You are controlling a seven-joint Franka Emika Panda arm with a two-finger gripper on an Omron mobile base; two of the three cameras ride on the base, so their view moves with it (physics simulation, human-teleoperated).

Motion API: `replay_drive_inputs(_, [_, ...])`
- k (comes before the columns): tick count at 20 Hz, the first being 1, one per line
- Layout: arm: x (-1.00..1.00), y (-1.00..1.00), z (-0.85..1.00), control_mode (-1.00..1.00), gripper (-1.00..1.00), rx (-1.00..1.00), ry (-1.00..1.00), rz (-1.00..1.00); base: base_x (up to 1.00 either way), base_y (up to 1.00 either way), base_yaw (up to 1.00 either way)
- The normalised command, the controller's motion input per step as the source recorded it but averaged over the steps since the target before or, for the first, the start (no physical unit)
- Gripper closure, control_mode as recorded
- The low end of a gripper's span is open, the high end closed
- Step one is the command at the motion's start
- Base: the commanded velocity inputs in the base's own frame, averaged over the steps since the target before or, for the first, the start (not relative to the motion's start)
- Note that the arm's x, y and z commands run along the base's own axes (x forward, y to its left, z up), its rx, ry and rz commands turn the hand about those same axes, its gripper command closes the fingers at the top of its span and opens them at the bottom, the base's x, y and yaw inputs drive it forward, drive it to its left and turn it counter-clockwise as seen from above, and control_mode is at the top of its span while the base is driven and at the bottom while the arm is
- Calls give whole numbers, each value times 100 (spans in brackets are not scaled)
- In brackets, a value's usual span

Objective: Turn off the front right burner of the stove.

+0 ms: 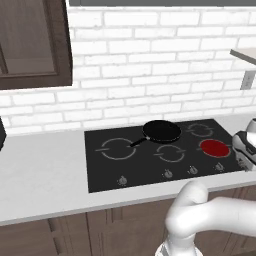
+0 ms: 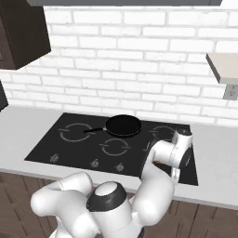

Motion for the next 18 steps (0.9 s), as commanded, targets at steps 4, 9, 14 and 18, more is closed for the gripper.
replay_drive_inputs(4, [1, 0, 0, -100, -100, 0, 0, 0, 0, 0, 0])
replay_drive_inputs(9, [10, 0, 0, -100, -100, 0, 0, 0, 0, 0, 0])
replay_drive_inputs(14, [18, -3, 0, -100, -100, 0, 0, 0, 0, 0, 0])
replay_drive_inputs(18, [0, -16, 0, -100, -100, 0, 0, 0, 0, 0, 0])
